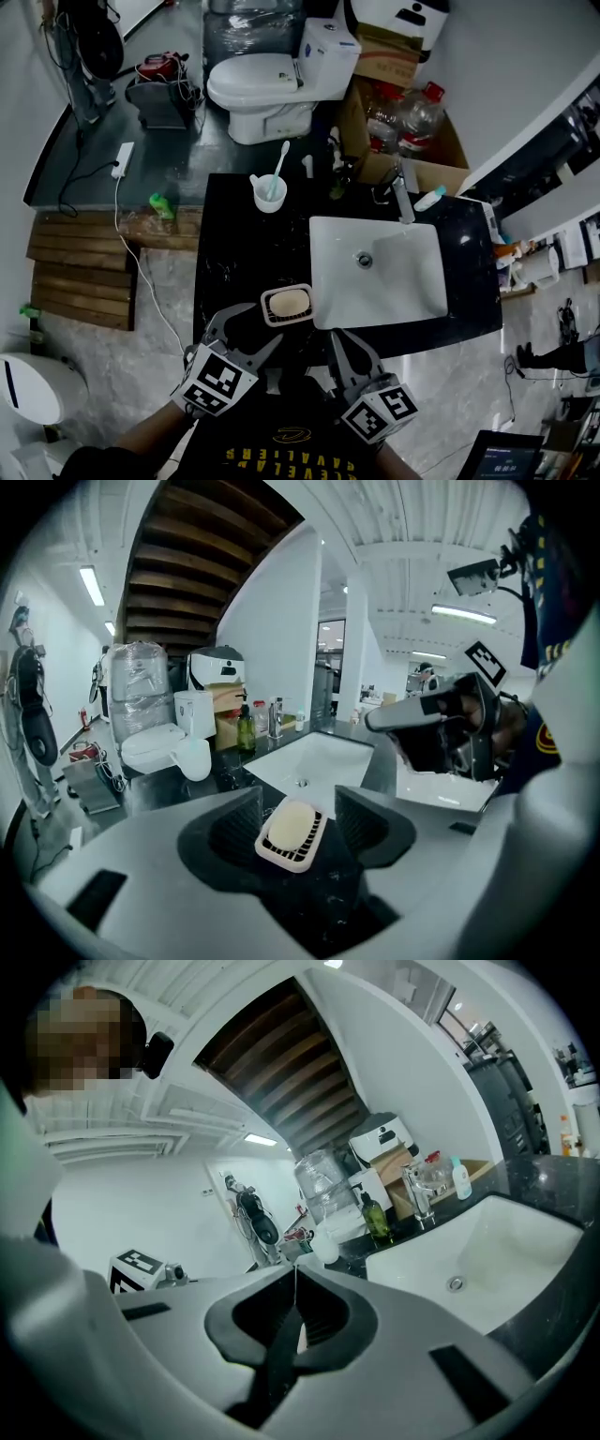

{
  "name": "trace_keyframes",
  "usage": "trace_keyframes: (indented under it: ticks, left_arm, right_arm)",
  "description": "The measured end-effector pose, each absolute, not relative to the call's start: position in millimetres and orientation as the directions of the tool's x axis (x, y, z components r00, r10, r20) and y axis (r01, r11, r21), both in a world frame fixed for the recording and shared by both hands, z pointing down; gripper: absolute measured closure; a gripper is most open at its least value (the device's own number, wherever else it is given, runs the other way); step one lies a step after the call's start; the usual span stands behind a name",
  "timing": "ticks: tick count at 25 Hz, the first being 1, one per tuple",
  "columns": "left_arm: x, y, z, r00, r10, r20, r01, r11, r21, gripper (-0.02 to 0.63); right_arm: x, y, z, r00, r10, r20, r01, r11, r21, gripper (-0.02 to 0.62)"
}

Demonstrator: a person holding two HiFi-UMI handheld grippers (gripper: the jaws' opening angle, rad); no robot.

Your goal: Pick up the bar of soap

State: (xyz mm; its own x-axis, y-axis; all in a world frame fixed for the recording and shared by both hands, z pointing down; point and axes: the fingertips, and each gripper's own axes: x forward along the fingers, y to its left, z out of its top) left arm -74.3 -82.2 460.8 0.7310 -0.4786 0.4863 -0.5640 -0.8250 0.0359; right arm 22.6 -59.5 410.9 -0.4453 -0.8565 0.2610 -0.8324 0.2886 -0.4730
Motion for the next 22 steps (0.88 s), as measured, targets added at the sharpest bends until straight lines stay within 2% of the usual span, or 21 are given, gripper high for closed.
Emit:
trace_keyframes:
  ticks: [10, 22]
  left_arm:
    - [-35, -95, 509, 0.626, -0.405, 0.667, -0.489, -0.87, -0.069, 0.347]
    - [-15, -117, 560, 0.479, -0.283, 0.831, -0.404, -0.911, -0.078, 0.325]
  right_arm:
    - [56, -84, 410, -0.486, -0.842, 0.234, -0.798, 0.318, -0.511, 0.577]
    - [88, -96, 425, -0.477, -0.842, 0.251, -0.779, 0.273, -0.564, 0.577]
